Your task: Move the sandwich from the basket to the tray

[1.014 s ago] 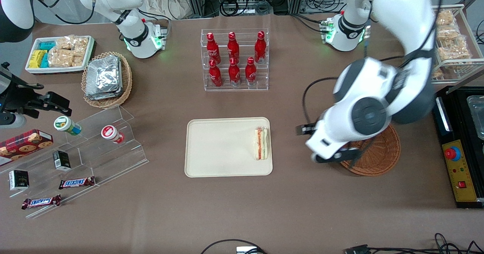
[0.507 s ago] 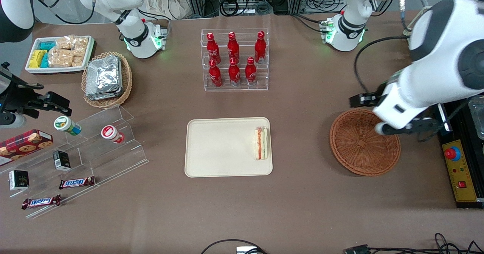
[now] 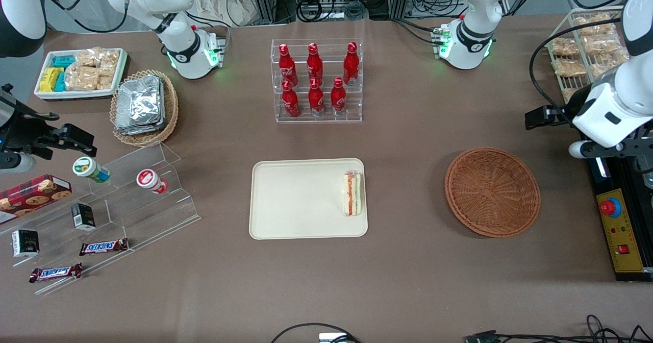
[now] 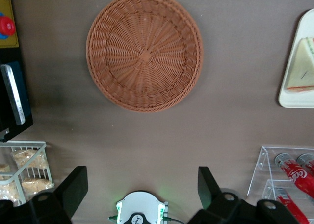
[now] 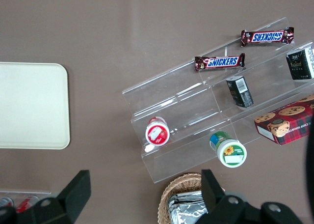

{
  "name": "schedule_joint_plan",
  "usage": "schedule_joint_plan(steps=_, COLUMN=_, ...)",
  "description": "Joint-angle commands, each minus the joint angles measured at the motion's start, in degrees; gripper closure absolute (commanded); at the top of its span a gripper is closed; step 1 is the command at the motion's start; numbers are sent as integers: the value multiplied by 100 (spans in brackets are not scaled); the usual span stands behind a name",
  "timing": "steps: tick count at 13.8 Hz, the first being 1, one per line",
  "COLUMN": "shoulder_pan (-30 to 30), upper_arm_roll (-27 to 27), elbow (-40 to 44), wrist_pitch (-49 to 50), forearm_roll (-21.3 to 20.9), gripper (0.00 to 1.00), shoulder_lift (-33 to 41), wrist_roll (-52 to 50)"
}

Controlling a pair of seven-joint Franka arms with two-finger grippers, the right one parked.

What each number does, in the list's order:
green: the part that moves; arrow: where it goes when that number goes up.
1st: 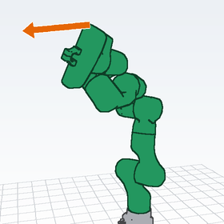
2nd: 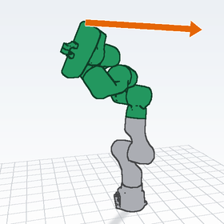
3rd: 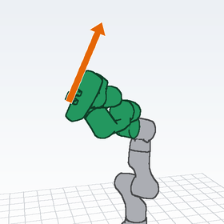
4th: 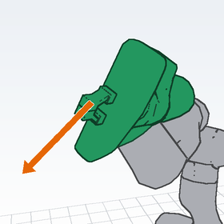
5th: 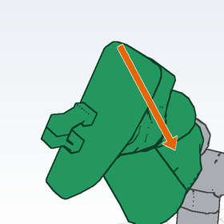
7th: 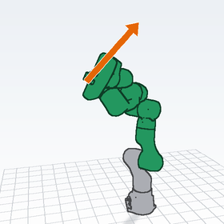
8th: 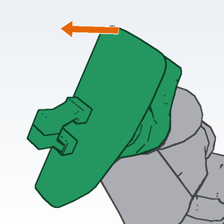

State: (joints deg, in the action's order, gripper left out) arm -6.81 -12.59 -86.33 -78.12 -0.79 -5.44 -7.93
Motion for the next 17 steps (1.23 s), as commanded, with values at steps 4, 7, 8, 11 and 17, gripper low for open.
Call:
schedule_joint_plan(steps=4, shoulder_pan=-162, upper_arm_roll=-68, elbow=-815, wrist_pitch=-388, forearm_roll=0, gripper=1, shoulder_lift=596, wrist_roll=134)
schedule_joint_plan(steps=7, shoulder_pan=-128, upper_arm_roll=-60, elbow=-815, wrist_pitch=-450, forearm_roll=-17, gripper=1, shoulder_lift=614, wrist_roll=134)
schedule_joint_plan(steps=8, shoulder_pan=-101, upper_arm_roll=-60, elbow=-833, wrist_pitch=-502, forearm_roll=-26, gripper=1, shoulder_lift=683, wrist_roll=134)
schedule_joint_plan(steps=11, shoulder_pan=328, upper_arm_roll=413, elbow=-868, wrist_pitch=-712, forearm_roll=-26, gripper=1, shoulder_lift=754, wrist_roll=134)
schedule_joint_plan(steps=17, shoulder_pan=321, upper_arm_roll=441, elbow=-1625, wrist_pitch=-1478, forearm_roll=-17, gripper=1, shoulder_lift=1221, wrist_roll=151)
